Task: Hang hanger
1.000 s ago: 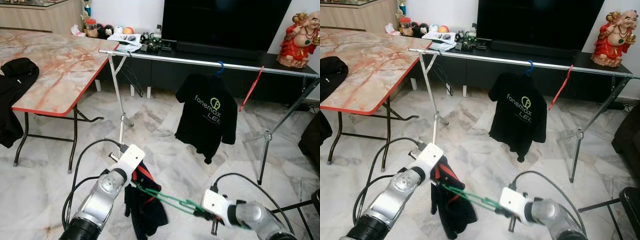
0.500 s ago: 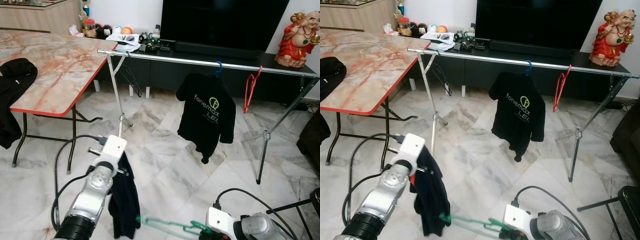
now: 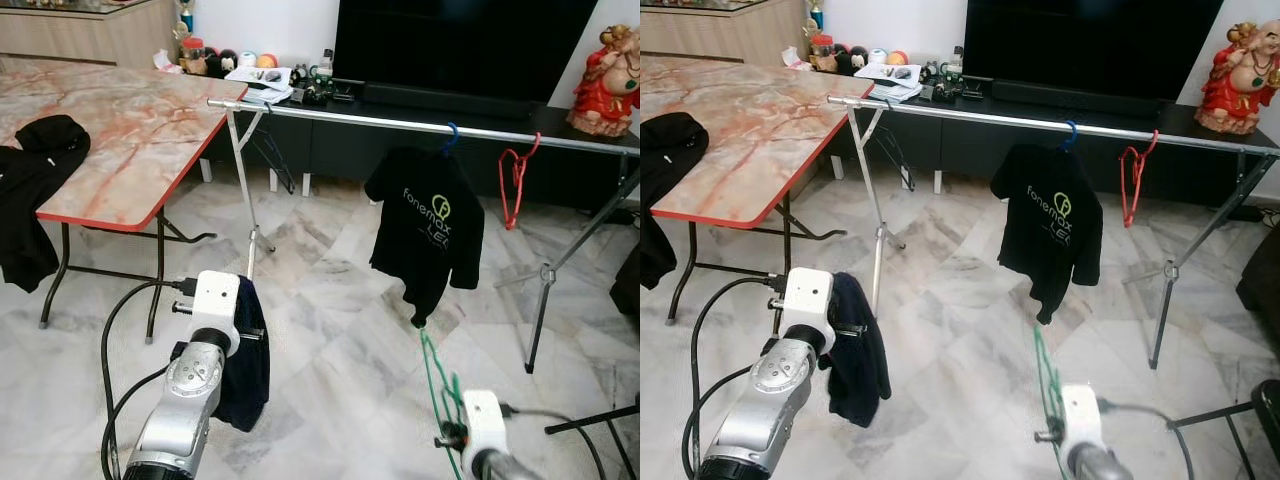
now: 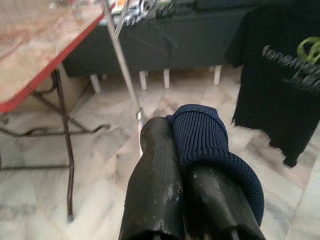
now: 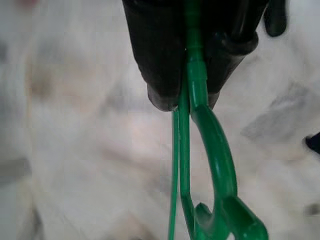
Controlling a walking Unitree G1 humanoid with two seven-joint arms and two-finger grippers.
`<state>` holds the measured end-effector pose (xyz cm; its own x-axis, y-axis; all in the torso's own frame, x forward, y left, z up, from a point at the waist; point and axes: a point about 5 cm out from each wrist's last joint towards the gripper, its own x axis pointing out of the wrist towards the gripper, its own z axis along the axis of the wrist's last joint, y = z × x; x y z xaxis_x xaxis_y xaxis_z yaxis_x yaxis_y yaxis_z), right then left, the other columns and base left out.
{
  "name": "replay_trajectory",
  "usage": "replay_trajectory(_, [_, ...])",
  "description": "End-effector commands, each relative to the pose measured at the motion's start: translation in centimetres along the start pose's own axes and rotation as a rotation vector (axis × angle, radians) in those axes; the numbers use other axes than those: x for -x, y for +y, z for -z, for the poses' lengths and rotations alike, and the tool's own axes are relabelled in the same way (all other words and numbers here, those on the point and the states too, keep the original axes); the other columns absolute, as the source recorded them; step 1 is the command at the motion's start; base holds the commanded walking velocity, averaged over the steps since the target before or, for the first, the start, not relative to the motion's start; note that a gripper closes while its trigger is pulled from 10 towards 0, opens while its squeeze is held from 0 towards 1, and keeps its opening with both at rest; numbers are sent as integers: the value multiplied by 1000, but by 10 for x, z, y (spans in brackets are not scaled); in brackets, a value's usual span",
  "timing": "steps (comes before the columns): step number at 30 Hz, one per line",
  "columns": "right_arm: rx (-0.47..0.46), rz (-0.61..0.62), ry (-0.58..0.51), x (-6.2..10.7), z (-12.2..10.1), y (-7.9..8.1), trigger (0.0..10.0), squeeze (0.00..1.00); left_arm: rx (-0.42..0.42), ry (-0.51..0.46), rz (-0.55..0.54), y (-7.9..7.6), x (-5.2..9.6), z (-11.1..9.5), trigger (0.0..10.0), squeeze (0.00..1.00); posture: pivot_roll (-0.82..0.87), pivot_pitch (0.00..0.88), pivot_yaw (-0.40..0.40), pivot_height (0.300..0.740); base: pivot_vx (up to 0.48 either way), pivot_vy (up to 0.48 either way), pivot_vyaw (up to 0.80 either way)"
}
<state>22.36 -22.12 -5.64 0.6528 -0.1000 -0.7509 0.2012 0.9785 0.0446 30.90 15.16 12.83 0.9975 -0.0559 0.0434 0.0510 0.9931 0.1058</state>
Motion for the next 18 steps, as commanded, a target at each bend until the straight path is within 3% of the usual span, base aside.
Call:
replay_trajectory(1, [-118,57,50,2,16,-3,10000,0,18,-56,26,-3,1,-11,10000,0,77,19,6,740,0,0,0])
replay_trajectory(4, [-193,87,76,5,33,1,10000,0,43,-75,34,-1,5,-16,10000,0,75,7,37,740,0,0,0])
replay_trajectory(5, [-174,95,105,8,48,3,10000,0,62,-88,33,0,8,-21,10000,0,70,0,49,740,0,0,0])
replay_trajectory(9, [-171,62,144,12,64,9,10000,0,79,-75,26,1,13,-18,10000,0,69,0,57,740,0,0,0])
replay_trajectory(18, [-116,51,166,17,78,7,10000,0,125,-19,-25,7,25,-1,10000,0,61,0,56,740,0,0,0])
